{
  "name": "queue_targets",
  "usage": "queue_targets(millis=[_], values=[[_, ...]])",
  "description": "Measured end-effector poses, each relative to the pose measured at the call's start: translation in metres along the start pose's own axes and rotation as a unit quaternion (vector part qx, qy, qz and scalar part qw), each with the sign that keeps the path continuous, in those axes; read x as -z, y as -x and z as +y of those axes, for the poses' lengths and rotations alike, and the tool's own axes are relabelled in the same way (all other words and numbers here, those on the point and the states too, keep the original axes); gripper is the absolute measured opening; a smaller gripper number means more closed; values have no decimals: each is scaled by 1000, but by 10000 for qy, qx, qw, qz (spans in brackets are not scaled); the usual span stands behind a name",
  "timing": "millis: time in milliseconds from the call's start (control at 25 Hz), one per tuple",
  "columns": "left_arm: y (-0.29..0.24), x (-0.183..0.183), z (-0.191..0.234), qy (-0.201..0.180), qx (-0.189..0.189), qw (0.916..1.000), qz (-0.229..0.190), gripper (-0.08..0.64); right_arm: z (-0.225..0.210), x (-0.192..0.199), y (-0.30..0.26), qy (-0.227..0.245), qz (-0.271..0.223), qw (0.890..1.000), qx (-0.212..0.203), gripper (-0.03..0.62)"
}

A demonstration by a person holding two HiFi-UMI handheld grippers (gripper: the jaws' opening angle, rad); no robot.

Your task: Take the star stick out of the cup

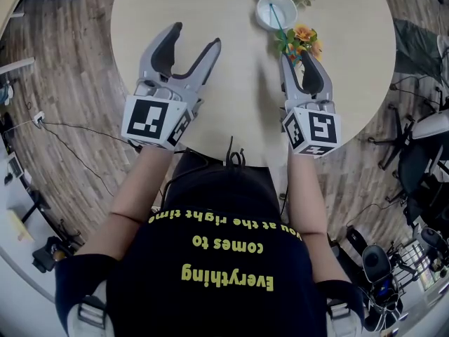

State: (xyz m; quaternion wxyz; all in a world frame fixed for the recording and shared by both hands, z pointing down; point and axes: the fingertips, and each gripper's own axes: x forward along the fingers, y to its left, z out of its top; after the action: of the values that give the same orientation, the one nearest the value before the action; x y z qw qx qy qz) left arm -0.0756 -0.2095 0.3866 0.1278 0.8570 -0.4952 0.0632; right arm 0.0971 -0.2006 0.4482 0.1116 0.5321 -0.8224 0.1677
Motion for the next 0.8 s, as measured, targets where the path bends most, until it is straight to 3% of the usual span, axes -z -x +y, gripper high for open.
queue_targets(millis=[800], values=[[7,4,8,31,-50,10000,50,299,0,6,-6,102,97,9997,196,140]])
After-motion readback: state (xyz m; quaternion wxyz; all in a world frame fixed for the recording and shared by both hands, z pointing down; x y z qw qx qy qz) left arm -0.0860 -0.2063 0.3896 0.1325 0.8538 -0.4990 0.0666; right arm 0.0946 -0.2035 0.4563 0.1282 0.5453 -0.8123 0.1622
